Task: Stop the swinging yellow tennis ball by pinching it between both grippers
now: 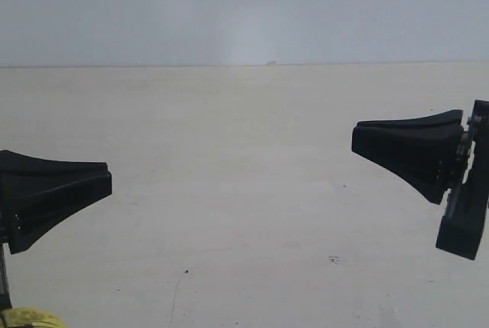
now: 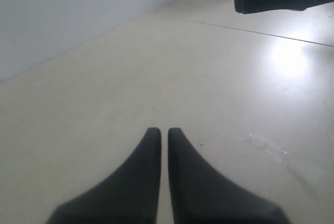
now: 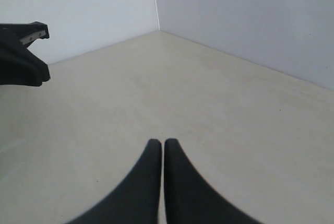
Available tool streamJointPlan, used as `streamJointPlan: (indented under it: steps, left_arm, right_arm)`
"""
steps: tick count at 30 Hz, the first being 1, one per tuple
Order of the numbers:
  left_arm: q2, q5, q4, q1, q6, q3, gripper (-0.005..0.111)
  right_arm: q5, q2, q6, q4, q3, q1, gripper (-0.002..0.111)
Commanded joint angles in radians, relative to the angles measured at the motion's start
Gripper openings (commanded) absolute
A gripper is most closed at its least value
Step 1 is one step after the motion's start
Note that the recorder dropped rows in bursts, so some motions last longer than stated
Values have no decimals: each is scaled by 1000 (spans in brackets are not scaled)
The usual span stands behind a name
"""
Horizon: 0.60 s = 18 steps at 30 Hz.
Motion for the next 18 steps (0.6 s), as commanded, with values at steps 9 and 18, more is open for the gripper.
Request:
streamJointPlan:
  steps: [9, 18]
  left_arm:
    - [110, -97, -31, -9, 91, -7, 5]
    - [125, -130, -49, -9, 108, -15, 5]
  right_arm:
    - [-61, 0, -66, -21, 3, -1, 0]
    - [-79, 0, -84, -56, 3, 79, 0]
